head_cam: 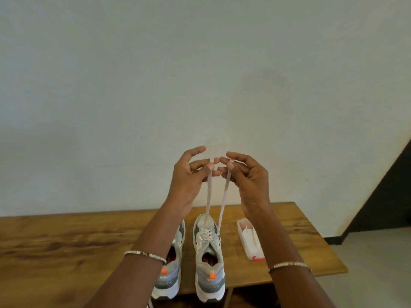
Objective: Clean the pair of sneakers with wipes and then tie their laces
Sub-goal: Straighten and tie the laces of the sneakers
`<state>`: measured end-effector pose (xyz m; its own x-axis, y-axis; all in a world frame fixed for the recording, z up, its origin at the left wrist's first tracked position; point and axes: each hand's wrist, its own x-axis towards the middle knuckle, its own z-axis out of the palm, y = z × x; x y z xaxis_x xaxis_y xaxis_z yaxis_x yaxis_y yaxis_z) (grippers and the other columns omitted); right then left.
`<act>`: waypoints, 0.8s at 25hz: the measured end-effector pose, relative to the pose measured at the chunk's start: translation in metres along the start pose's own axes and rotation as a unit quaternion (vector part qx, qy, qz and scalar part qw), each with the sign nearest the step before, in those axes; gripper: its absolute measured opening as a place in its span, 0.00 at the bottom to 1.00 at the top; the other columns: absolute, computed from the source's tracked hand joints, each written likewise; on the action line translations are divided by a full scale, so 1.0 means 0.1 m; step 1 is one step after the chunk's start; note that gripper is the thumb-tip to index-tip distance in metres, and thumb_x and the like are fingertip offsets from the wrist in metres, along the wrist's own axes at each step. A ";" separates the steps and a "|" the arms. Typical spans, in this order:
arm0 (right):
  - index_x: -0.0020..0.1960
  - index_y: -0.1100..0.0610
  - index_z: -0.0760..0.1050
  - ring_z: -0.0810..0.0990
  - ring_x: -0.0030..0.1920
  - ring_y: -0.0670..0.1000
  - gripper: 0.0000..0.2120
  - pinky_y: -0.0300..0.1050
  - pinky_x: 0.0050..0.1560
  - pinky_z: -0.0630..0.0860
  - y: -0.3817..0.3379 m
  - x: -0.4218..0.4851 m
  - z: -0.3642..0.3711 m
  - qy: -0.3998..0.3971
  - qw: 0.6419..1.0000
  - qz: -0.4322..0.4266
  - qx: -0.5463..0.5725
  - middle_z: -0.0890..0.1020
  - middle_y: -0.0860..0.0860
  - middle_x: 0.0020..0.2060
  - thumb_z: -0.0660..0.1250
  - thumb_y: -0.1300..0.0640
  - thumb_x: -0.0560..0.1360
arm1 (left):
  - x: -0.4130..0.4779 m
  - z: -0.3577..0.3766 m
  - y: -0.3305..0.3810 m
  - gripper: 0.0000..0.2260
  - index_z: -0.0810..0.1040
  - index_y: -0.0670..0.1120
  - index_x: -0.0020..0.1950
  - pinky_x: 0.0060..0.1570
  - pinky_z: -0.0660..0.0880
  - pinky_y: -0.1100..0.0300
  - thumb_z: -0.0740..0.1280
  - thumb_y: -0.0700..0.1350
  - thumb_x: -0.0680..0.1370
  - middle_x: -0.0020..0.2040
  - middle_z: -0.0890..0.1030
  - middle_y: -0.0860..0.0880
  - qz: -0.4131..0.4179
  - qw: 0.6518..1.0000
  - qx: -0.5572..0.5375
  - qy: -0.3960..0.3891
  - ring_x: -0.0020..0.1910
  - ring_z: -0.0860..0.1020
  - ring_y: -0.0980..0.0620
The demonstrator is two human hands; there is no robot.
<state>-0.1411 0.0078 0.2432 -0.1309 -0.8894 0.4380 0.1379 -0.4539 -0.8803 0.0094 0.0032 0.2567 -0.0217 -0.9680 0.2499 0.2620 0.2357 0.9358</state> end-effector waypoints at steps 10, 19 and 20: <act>0.52 0.61 0.83 0.84 0.50 0.56 0.09 0.49 0.51 0.80 0.13 -0.05 0.09 0.044 0.998 0.049 0.013 0.86 0.57 0.45 0.74 0.58 0.74 | -0.04 0.12 -0.19 0.08 0.86 0.44 0.54 0.47 0.81 0.62 0.72 0.44 0.77 0.48 0.87 0.47 -0.029 0.997 -0.027 0.070 0.49 0.85 0.50; 0.48 0.60 0.85 0.84 0.49 0.54 0.06 0.48 0.52 0.77 0.08 -0.03 0.09 0.046 0.995 0.084 0.023 0.86 0.57 0.43 0.75 0.58 0.72 | -0.01 0.18 -0.20 0.07 0.86 0.46 0.53 0.52 0.81 0.55 0.72 0.45 0.77 0.48 0.87 0.48 -0.062 0.995 -0.055 0.062 0.51 0.85 0.50; 0.47 0.60 0.85 0.84 0.49 0.54 0.06 0.48 0.53 0.77 0.08 -0.03 0.08 0.046 0.995 0.086 0.022 0.86 0.57 0.43 0.75 0.58 0.72 | -0.01 0.19 -0.20 0.07 0.86 0.46 0.53 0.52 0.81 0.56 0.72 0.45 0.77 0.48 0.87 0.48 -0.064 0.995 -0.055 0.060 0.50 0.85 0.50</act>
<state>-0.1316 0.0067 0.2366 -0.1905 -0.9462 0.2617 0.2083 -0.2995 -0.9311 -0.0138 0.0009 0.2428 0.0514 -0.9943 0.0936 0.3690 0.1060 0.9234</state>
